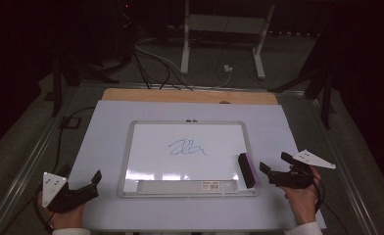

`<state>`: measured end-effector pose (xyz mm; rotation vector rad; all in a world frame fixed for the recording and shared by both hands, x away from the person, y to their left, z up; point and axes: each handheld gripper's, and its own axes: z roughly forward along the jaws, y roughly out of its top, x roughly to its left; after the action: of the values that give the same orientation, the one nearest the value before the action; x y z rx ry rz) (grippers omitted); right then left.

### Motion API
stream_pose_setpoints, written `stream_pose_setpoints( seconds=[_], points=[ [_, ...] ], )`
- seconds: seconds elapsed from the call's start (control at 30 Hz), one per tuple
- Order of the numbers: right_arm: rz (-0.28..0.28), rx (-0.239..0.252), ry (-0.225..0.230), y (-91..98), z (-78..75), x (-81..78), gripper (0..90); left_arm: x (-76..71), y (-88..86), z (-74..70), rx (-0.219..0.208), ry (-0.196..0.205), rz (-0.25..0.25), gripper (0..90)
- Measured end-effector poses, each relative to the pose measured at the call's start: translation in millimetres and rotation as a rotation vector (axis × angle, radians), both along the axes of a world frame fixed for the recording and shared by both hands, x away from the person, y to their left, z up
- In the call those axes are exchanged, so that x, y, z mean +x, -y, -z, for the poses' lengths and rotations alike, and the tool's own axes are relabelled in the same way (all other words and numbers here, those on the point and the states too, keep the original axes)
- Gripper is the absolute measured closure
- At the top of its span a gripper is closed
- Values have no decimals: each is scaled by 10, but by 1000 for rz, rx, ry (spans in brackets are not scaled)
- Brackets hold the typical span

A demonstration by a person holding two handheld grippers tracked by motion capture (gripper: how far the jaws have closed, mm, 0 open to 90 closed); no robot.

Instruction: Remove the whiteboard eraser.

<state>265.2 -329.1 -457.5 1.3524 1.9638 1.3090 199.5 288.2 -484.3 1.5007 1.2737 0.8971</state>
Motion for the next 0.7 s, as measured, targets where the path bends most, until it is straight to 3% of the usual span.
stream_pose_setpoints(
  seconds=[0.23,0.63,0.7],
  points=[
    [-15,-6,-33,-57,19,72,5,4,8,5,4,-3,2,5],
    [-51,-10,-137,-119,48,161,6,7,9,10,4,-9,-2,5],
    [-60,-19,-157,-141,53,165,86,7,9,10,5,-9,-2,5]
  ],
)
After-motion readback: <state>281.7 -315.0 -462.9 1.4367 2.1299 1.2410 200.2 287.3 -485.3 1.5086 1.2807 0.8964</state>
